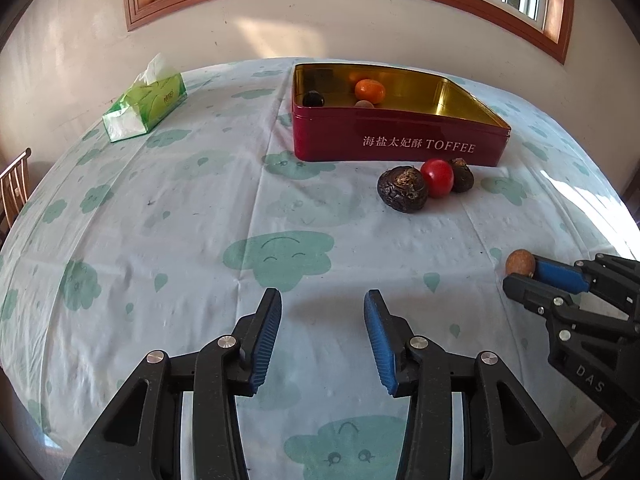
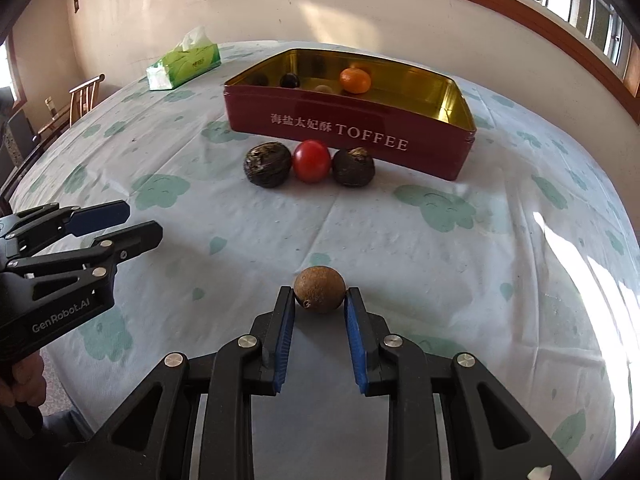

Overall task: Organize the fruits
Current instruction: 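Close the right tool around the small brown round fruit and lift it, then move the left tool to the dark wrinkled fruit and close around it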

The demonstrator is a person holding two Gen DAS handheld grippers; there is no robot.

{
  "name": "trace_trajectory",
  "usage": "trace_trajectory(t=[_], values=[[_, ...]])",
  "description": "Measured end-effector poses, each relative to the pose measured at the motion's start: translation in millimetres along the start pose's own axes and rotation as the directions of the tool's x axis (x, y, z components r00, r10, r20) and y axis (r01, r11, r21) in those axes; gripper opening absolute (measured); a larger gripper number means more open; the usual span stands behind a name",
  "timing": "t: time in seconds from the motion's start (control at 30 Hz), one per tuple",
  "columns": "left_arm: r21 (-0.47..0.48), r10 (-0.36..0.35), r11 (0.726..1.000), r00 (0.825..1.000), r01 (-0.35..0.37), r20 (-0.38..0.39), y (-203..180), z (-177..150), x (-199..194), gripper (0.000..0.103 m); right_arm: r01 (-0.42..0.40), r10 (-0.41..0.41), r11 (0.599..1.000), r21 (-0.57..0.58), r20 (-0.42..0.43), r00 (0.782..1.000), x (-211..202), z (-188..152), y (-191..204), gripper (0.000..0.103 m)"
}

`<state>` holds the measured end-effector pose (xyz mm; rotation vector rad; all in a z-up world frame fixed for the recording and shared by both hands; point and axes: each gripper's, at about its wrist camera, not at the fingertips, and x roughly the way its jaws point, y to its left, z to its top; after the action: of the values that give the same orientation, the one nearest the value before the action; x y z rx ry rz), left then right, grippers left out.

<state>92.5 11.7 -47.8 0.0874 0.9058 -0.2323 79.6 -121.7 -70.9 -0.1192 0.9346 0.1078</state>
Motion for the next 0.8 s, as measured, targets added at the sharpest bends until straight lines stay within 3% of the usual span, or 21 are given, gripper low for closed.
trace_trajectory(t=[0.4,0.8], values=[[0.031,-0.019,0.999,1.0,0.019,-0.004,-20,15,18,0.051,0.04,-0.042,0.995,0.095,0.02,0.999,16,19,-52,0.024],[0.074,-0.048,0.996,0.999,0.048,0.004,-45,37,34,0.051,0.047,-0.054,0.992,0.119,0.054,0.997,32,36,-74,0.024]])
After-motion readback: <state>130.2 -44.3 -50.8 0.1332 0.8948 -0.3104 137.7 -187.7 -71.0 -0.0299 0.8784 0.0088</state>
